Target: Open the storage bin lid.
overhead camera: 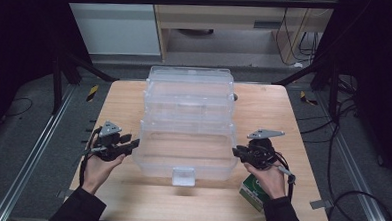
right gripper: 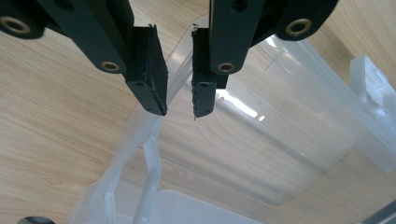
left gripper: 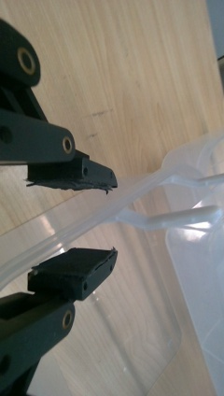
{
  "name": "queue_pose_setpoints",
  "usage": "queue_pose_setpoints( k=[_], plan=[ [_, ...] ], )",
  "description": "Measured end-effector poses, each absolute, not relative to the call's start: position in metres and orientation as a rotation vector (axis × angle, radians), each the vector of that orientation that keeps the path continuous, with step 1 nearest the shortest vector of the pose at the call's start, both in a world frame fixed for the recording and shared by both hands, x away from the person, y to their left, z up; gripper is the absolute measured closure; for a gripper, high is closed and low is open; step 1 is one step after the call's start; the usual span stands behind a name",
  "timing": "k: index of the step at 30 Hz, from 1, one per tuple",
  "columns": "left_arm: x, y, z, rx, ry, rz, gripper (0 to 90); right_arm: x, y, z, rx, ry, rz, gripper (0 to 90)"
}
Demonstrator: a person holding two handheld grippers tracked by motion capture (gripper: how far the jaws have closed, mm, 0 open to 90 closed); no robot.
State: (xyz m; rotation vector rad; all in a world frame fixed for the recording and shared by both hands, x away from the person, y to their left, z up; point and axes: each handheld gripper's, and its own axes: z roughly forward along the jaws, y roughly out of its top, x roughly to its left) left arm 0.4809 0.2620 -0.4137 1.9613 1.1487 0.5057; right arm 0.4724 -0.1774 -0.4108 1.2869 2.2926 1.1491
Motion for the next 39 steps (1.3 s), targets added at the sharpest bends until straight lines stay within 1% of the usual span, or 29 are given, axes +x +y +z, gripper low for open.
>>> queue_pose_setpoints(
  k=[4,13,19,26,29,30,37,39],
  plan=[
    [0.482,0.257,-0.420,1.992,1.152,0.502,66.7,0.472,-0.177,-0.411,1.288,2.291,1.149,75.8],
    [0.484,0.260,-0.421,1.981,1.164,0.501,67.7,0.471,-0.173,-0.410,1.275,2.294,1.139,75.8],
    [0.484,0.259,-0.422,1.983,1.160,0.507,66.2,0.471,-0.173,-0.410,1.277,2.292,1.131,74.8],
    [0.483,0.258,-0.421,1.991,1.136,0.515,61.6,0.466,-0.176,-0.399,1.227,2.290,1.125,61.6],
    [0.482,0.257,-0.421,1.996,1.137,0.521,60.6,0.459,-0.185,-0.390,1.208,2.298,1.107,51.1],
    [0.482,0.257,-0.422,1.999,1.136,0.520,60.6,0.459,-0.185,-0.390,1.208,2.298,1.107,51.1],
    [0.482,0.257,-0.420,2.005,1.140,0.537,58.6,0.447,-0.205,-0.380,1.209,2.380,0.951,36.4],
    [0.482,0.257,-0.420,2.001,1.140,0.537,58.4,0.445,-0.206,-0.379,1.205,2.385,0.942,35.4]
  ],
)
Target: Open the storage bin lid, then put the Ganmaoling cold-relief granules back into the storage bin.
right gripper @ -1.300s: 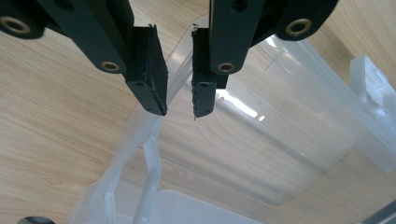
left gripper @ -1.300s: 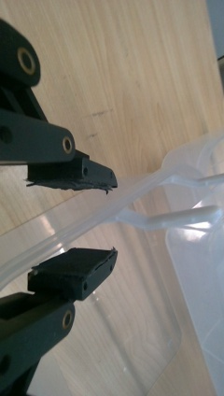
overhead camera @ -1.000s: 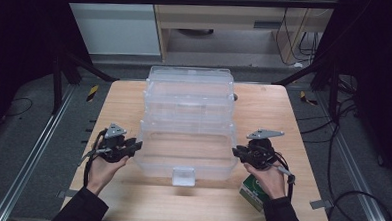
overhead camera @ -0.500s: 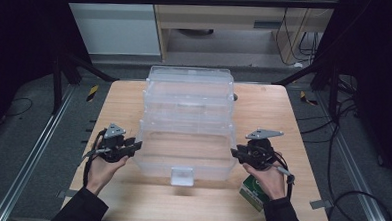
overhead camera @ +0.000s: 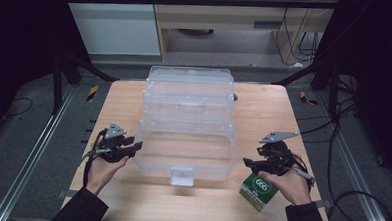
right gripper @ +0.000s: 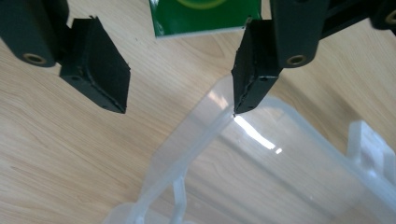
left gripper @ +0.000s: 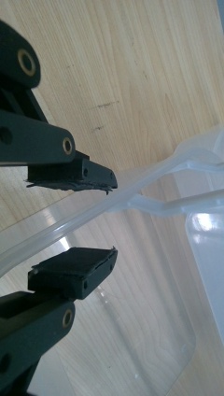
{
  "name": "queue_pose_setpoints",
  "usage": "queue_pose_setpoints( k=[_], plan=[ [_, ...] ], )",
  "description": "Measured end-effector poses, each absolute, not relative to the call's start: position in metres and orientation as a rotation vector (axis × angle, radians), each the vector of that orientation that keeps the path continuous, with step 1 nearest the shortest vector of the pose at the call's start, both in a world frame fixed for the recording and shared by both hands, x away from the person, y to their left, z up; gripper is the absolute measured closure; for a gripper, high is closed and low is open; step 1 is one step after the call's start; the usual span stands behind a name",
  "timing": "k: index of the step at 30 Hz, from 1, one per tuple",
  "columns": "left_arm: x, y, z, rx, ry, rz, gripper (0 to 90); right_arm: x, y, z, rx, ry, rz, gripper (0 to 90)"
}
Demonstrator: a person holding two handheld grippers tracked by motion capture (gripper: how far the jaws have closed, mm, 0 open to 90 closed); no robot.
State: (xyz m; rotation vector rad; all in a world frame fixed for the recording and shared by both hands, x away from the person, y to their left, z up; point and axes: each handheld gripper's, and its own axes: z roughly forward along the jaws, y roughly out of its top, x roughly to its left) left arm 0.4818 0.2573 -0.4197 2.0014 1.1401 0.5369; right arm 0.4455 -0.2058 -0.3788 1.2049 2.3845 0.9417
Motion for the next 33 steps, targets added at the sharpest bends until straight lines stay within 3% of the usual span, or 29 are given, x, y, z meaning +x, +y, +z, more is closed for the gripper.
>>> queue_pose_setpoints(
  k=[6,33],
  plan=[
    [0.481,0.256,-0.418,1.999,1.132,0.544,56.1,0.433,-0.213,-0.372,1.194,2.447,0.859,26.1],
    [0.485,0.258,-0.425,2.033,1.157,0.557,50.7,0.427,-0.210,-0.375,1.128,2.691,0.577,11.4]
  ],
)
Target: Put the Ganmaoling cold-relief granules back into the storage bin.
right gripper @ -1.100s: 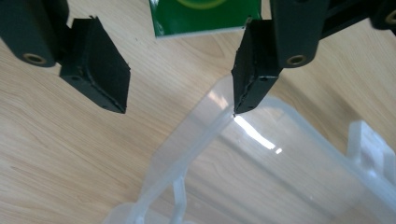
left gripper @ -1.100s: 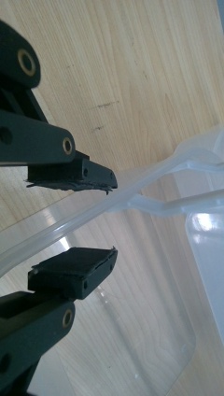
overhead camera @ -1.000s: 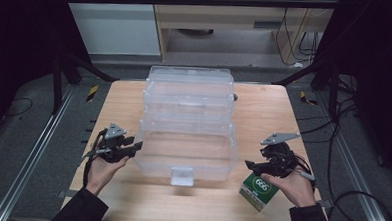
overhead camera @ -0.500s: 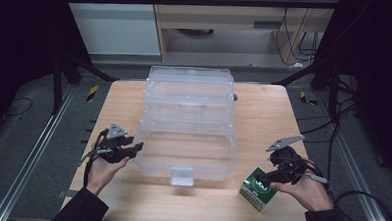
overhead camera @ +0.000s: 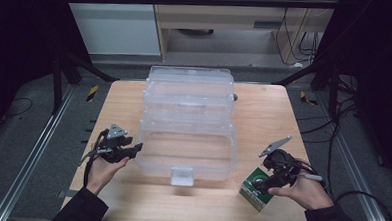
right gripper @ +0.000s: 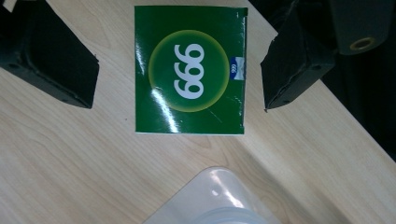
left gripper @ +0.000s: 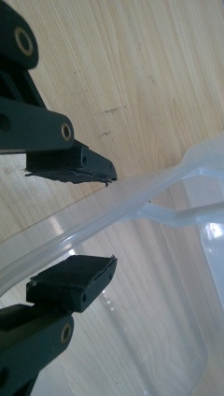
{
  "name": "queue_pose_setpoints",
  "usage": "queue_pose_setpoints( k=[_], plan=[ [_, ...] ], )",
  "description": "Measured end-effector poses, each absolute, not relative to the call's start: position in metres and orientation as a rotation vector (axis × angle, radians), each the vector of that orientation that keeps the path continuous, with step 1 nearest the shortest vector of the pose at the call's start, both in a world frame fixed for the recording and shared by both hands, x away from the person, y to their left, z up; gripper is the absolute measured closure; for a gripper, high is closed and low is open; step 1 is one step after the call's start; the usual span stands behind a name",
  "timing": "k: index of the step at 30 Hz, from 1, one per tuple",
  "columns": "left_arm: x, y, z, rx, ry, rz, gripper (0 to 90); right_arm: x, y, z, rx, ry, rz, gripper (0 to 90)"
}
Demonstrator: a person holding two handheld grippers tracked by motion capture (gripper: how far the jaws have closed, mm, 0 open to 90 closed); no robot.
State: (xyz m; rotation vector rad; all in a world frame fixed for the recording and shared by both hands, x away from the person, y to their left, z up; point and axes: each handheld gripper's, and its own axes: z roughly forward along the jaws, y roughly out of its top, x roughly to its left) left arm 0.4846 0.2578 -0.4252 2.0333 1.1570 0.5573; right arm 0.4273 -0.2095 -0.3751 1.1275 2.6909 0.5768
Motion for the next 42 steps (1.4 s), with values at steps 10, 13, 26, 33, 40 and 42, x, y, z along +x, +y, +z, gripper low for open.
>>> queue_pose_setpoints(
  k=[10,13,26,33,40,42],
  plan=[
    [0.486,0.256,-0.428,2.051,1.171,0.561,52.6,0.431,-0.204,-0.388,1.122,2.751,0.495,9.8],
    [0.486,0.256,-0.428,2.054,1.175,0.558,53.4,0.431,-0.204,-0.392,1.127,2.767,0.473,9.6],
    [0.487,0.256,-0.429,2.058,1.178,0.552,53.5,0.435,-0.203,-0.409,1.145,2.813,0.383,8.8],
    [0.487,0.256,-0.429,2.060,1.176,0.549,53.9,0.438,-0.203,-0.415,1.148,2.834,0.343,9.7],
    [0.487,0.256,-0.429,2.057,1.179,0.547,53.7,0.442,-0.201,-0.420,1.155,2.860,0.311,12.7],
    [0.487,0.256,-0.429,2.059,1.178,0.545,53.7,0.443,-0.200,-0.422,1.134,2.871,0.304,12.8]
  ],
)
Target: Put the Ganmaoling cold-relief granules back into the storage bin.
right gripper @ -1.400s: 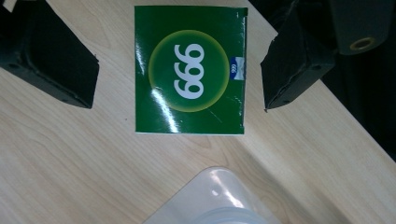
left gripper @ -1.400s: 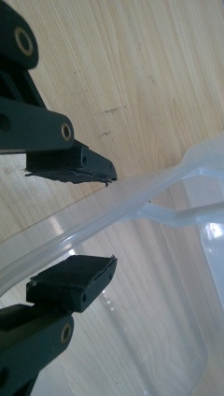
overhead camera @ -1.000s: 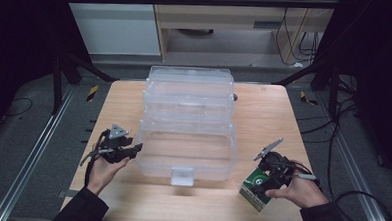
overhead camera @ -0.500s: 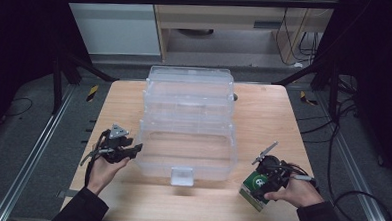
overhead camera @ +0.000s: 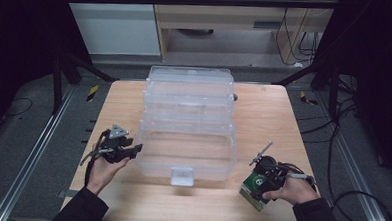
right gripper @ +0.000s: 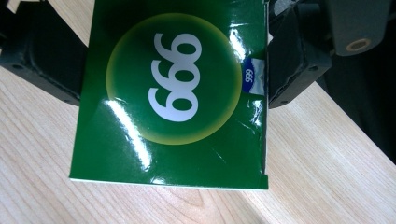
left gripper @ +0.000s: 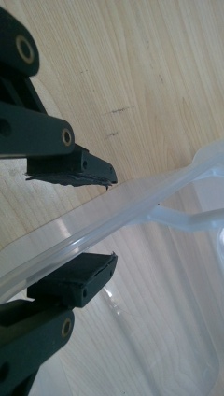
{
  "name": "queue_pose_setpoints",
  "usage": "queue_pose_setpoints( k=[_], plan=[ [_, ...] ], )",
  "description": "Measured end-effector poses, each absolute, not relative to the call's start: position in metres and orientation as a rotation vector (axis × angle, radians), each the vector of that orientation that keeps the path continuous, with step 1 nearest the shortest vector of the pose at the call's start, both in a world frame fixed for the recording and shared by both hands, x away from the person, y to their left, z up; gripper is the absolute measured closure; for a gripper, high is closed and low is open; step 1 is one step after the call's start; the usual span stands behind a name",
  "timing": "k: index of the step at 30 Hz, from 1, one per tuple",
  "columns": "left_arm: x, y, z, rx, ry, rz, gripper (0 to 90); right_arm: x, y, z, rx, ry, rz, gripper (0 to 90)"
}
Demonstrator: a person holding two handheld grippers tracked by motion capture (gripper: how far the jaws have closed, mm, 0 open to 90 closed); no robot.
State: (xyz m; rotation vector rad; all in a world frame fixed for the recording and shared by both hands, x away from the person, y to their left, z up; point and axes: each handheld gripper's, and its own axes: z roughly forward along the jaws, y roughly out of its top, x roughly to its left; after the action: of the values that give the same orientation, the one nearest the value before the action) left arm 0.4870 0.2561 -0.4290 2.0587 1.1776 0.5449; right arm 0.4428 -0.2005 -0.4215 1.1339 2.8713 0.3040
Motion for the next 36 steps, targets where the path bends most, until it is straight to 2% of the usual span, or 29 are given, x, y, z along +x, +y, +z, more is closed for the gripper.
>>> queue_pose_setpoints(
  k=[25,36],
  plan=[
    [0.487,0.256,-0.430,2.065,1.176,0.538,53.8,0.449,-0.198,-0.423,1.111,2.891,0.250,17.4],
    [0.487,0.256,-0.430,2.071,1.172,0.537,53.6,0.446,-0.203,-0.399,1.091,2.846,0.323,17.5]
  ],
)
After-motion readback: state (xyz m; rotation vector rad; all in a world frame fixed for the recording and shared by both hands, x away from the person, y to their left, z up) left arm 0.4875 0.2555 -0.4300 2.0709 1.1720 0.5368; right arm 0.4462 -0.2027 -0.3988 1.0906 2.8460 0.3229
